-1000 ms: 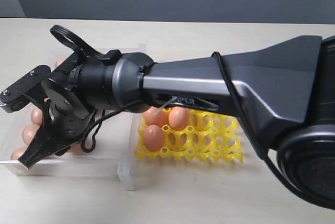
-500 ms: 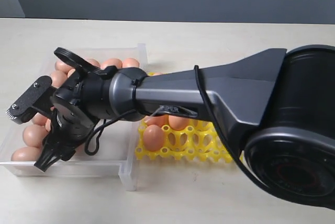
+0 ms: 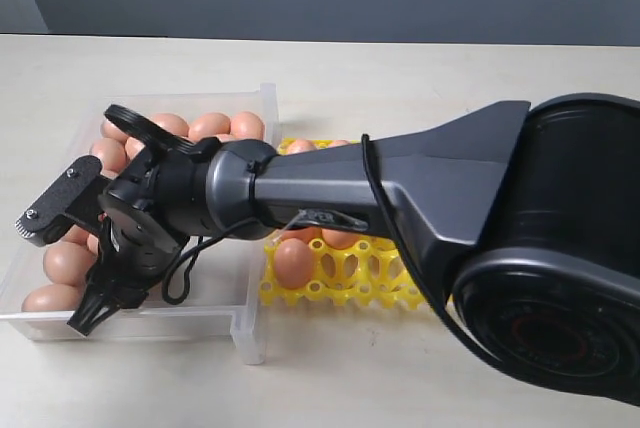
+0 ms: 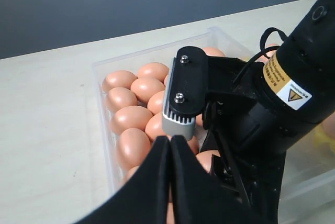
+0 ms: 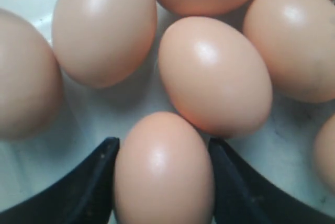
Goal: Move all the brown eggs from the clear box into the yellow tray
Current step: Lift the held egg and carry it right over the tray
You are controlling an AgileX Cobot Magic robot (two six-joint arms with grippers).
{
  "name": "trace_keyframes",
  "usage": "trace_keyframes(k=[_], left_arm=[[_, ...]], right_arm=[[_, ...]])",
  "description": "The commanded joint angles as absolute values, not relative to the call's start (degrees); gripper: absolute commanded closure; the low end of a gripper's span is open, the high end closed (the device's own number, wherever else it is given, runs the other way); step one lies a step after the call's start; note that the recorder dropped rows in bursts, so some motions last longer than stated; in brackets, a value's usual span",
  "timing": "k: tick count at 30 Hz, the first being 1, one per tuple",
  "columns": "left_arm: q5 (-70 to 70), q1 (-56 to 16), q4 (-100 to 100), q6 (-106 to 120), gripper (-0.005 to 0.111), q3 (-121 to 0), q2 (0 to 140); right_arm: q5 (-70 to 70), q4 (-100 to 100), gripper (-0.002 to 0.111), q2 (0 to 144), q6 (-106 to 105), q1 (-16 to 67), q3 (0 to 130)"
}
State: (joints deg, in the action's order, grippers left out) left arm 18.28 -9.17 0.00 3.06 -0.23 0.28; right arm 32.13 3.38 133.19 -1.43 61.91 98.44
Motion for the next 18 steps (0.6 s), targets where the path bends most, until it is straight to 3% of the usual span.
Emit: trace_keyframes(k=[1, 6, 13, 18], left_arm=[[17.7, -9.2, 0.0, 3.0, 0.106, 0.0, 0.0], [17.7, -9.2, 0.0, 3.0, 0.106, 0.0, 0.0], [17.7, -9.2, 0.0, 3.0, 0.106, 0.0, 0.0], [17.7, -9.2, 0.0, 3.0, 0.106, 0.0, 0.0]], right_arm=[[34.6, 5.0, 0.106, 131.2, -1.7, 62.4, 98.0], [37.5, 11.3, 0.106, 127.0, 3.5, 62.4, 98.0], [37.6, 35.6, 0.106, 113.7, 29.6, 62.4, 98.0], [38.7, 37.4, 0.106, 105.9, 33.4, 62.4, 96.2]])
